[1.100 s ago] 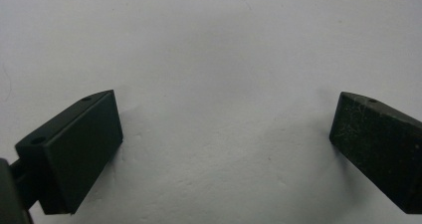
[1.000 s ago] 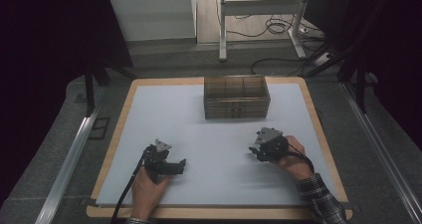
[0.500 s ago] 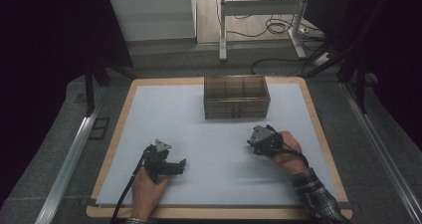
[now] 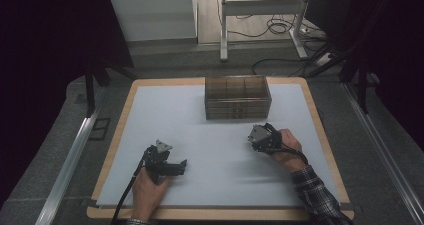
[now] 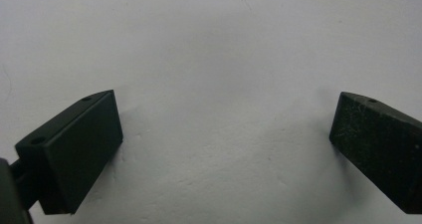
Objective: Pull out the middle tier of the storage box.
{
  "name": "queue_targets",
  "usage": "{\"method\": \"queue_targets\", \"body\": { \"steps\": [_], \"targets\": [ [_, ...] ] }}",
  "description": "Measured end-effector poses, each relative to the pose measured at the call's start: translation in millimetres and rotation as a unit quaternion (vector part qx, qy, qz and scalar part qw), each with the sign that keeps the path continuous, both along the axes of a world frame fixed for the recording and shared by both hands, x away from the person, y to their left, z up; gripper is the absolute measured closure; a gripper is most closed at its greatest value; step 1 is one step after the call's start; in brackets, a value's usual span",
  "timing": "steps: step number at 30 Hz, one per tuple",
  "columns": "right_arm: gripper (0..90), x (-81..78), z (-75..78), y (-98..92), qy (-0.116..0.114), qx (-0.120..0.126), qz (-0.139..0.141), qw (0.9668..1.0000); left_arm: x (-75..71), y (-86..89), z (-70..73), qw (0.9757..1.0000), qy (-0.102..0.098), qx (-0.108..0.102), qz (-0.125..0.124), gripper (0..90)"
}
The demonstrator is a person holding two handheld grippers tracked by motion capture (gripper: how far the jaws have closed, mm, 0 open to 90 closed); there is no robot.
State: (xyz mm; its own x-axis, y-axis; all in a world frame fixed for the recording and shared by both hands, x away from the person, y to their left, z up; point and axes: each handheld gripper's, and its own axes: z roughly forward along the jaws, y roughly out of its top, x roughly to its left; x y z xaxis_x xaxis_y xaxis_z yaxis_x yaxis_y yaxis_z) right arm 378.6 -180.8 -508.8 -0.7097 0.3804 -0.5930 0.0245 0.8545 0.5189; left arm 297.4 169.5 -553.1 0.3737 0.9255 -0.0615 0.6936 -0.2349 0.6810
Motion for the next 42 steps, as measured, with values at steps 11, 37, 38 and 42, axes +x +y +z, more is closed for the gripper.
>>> {"method": "queue_targets", "body": {
  "steps": [11,37,38,42],
  "targets": [
    [52.4,4.7,-2.7,10.8,-0.054,-0.038,0.005,0.9978,0.0,0.0,0.0,1.0000,0.000,0.000,0.000,0.0],
    [62.9,22.8,-15.4,38.1,-0.174,-0.159,0.011,0.9719,0.0,0.4,0.2,1.0000,0.001,0.002,-0.001,0.0],
    [63.6,23.3,-16.2,38.9,-0.178,-0.163,0.009,0.9705,0.0,0.4,0.2,1.0000,0.001,0.002,-0.001,0.0],
    [66.4,25.8,-18.9,44.0,-0.199,-0.181,0.006,0.9631,0.0,0.3,0.2,1.0000,0.001,0.002,-0.001,0.0]
  ]
}}
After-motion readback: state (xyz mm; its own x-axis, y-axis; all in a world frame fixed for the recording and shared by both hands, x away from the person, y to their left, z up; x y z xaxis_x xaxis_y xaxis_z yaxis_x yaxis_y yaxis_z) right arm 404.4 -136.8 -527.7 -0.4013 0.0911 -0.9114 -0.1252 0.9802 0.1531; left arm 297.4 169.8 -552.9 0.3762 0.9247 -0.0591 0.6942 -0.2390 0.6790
